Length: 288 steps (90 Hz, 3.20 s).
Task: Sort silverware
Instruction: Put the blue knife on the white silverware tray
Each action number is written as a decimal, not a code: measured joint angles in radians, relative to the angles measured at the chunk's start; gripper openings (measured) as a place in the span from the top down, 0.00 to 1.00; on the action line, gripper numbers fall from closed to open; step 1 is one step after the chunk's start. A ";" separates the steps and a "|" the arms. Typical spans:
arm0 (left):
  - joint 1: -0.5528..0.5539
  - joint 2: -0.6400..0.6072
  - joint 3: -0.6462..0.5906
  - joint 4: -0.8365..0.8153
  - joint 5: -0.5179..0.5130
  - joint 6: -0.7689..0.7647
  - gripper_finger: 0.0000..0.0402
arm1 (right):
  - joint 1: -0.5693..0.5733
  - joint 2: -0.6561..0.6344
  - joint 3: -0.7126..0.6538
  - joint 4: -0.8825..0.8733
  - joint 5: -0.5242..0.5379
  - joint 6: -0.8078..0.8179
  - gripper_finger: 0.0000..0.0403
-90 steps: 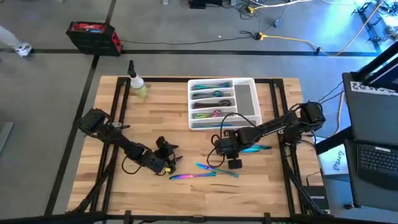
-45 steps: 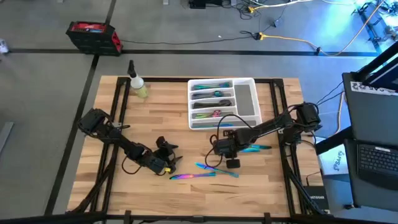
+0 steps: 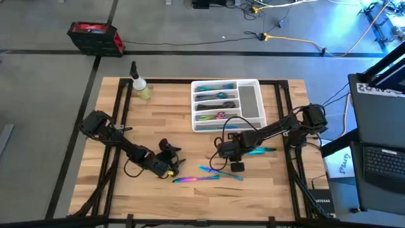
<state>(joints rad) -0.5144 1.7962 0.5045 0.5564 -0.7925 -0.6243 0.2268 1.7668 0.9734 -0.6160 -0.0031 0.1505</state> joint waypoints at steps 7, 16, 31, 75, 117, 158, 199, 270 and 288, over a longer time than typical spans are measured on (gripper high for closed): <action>0.000 0.000 0.000 0.000 0.000 0.000 0.35 | 0.001 0.000 -0.001 0.003 0.011 0.003 0.82; 0.001 0.000 0.000 -0.001 0.000 0.000 0.35 | 0.001 0.000 -0.002 0.009 0.012 0.002 0.82; 0.002 0.000 0.000 0.000 0.000 0.000 0.35 | 0.001 0.001 -0.003 0.013 0.015 -0.003 0.82; 0.006 0.000 0.000 0.000 0.000 0.002 0.35 | 0.002 0.003 -0.005 0.029 0.026 -0.050 0.89; 0.019 0.000 0.000 0.000 0.002 0.003 0.35 | 0.000 0.006 0.015 0.005 0.018 -0.042 0.90; 0.019 0.000 0.000 0.000 0.004 0.003 0.35 | 0.000 0.007 0.124 -0.073 0.017 -0.050 0.90; 0.019 0.000 0.000 0.000 0.004 0.003 0.35 | 0.000 0.005 0.069 -0.119 0.020 -0.106 0.71; 0.019 0.000 0.000 -0.023 0.004 -0.004 0.35 | 0.003 0.000 0.007 -0.048 0.012 -0.094 0.93; 0.019 0.000 0.000 -0.022 0.004 -0.004 0.35 | 0.003 0.001 0.007 -0.043 0.020 -0.078 0.92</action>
<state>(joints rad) -0.4953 1.7962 0.5049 0.5342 -0.7883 -0.6281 0.2298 1.7679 0.9806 -0.6590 0.0170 0.0727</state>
